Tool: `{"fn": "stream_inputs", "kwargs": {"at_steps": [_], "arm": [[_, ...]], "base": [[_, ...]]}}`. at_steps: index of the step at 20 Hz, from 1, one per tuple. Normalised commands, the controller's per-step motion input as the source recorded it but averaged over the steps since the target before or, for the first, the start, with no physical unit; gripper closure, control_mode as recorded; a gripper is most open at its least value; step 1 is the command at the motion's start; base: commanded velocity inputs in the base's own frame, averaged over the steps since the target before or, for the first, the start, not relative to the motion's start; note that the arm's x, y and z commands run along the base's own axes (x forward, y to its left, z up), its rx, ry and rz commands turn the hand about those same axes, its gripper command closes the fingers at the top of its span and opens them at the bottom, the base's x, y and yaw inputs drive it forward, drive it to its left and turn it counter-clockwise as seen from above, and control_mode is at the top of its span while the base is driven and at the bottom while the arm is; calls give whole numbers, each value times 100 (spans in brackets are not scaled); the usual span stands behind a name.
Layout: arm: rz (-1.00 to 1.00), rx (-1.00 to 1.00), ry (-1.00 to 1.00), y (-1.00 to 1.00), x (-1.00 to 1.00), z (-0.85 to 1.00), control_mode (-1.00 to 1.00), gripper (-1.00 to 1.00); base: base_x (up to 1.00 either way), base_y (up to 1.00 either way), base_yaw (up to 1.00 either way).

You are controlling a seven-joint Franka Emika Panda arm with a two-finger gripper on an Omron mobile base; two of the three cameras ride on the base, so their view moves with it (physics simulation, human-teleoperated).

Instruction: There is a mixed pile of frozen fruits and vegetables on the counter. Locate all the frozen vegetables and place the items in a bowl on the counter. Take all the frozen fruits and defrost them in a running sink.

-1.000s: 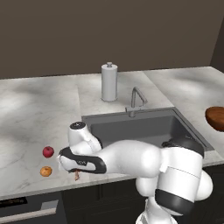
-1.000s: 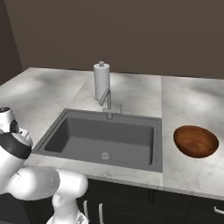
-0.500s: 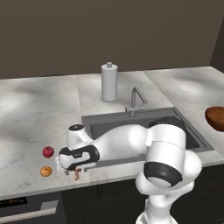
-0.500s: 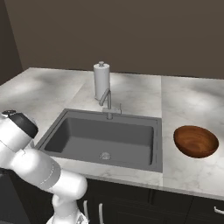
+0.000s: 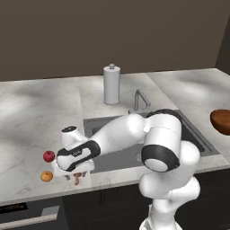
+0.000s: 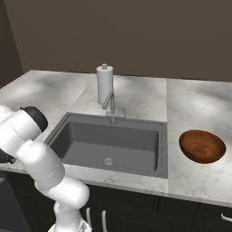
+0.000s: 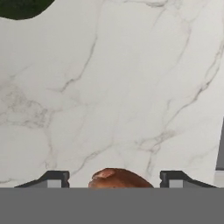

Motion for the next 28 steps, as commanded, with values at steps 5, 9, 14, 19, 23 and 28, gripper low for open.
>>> {"fn": "stream_inputs", "kwargs": {"at_steps": [5, 9, 14, 19, 23, 28], "arm": [[-4, 1, 0, 11, -8, -25, -100, 100], [-8, 0, 0, -4, -14, -2, -100, 100], [-9, 1, 0, -26, -20, 8, -100, 100], [-3, 0, -2, -46, -15, 30, -100, 100], [0, -3, -5, -53, -18, 31, -100, 100], [-2, -5, -1, -60, -10, 27, -100, 100]], "base": [[0, 0, 0], [0, 0, 0], [0, 0, 0], [0, 0, 0], [0, 0, 0], [0, 0, 0]]}}
